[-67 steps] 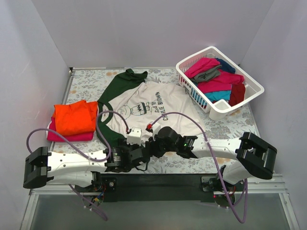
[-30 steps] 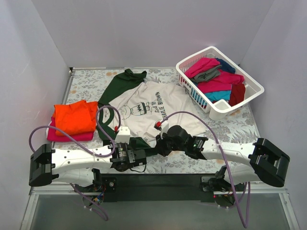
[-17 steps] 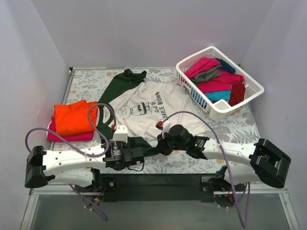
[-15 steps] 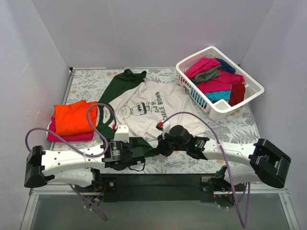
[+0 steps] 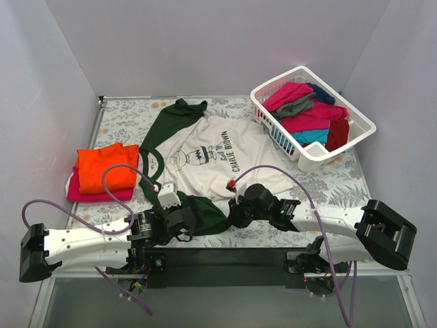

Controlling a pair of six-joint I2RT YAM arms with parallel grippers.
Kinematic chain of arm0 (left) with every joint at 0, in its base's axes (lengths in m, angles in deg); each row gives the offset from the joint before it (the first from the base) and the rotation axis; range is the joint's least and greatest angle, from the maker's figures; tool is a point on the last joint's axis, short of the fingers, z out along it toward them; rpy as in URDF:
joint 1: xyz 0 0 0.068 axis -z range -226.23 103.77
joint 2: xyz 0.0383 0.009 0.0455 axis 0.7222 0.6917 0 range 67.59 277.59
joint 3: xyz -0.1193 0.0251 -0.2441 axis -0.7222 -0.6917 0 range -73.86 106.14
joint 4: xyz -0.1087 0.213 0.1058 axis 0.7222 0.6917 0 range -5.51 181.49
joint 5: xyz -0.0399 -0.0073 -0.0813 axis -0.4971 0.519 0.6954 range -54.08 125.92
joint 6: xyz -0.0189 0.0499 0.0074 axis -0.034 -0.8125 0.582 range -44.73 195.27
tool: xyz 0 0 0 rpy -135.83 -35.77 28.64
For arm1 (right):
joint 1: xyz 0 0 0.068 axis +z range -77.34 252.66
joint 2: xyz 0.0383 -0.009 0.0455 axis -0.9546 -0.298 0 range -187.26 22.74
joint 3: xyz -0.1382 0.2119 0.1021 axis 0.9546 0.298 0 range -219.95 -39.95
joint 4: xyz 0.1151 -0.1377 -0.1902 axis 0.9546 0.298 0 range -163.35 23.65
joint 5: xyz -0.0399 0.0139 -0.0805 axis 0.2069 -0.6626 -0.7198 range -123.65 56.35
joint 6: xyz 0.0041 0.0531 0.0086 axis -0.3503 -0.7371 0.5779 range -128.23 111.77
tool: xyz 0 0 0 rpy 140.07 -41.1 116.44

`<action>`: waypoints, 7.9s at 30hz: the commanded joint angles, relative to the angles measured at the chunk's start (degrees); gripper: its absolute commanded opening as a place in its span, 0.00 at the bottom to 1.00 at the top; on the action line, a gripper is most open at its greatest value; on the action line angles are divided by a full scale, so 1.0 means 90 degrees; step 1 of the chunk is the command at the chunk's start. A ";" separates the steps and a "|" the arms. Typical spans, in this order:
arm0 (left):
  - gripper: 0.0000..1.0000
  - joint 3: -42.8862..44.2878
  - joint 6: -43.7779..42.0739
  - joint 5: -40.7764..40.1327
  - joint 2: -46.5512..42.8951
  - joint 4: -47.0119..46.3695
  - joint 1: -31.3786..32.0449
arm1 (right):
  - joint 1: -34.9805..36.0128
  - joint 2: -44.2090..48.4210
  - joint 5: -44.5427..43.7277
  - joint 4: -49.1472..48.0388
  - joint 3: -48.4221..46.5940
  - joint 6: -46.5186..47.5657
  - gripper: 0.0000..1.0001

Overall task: Fold and stack the t-shirts
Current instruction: Flatten the tshirt out

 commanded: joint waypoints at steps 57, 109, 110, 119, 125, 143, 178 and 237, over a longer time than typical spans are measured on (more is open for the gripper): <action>0.00 0.0712 -0.0174 0.0002 -0.2955 0.1368 -0.0085 | -0.3971 0.1190 -0.0813 0.1736 -0.0469 0.1097 0.61; 0.00 0.2383 -0.0301 -0.0624 -0.3512 0.3048 -0.0085 | -0.4870 -0.1408 -0.0950 0.0994 -0.1699 0.1370 0.31; 0.00 0.2412 -0.0301 -0.0624 -0.3552 0.3087 -0.0085 | -0.4861 -0.1408 -0.0931 0.0994 -0.1709 0.1380 0.21; 0.00 0.2597 -0.0301 -0.0546 -0.3523 0.3263 -0.0095 | -0.4870 -0.1418 -0.1193 0.1003 -0.2021 0.1429 0.01; 0.00 0.2705 -0.0292 -0.0507 -0.3464 0.3371 -0.0095 | -0.4861 -0.1477 -0.1614 0.1023 -0.2236 0.1546 0.01; 0.00 0.2705 -0.0321 -0.0273 -0.3249 0.3361 -0.0124 | -0.4841 -0.1956 -0.1273 0.1003 -0.2765 0.1585 0.36; 0.00 0.2627 -0.0399 -0.0194 -0.3269 0.3215 -0.0124 | -0.4841 -0.2014 -0.1458 0.0545 -0.1807 0.1351 0.46; 0.00 0.2597 -0.0585 0.0040 -0.3357 0.3009 -0.0134 | -0.4851 -0.1486 -0.1505 0.1314 -0.1592 0.1214 0.06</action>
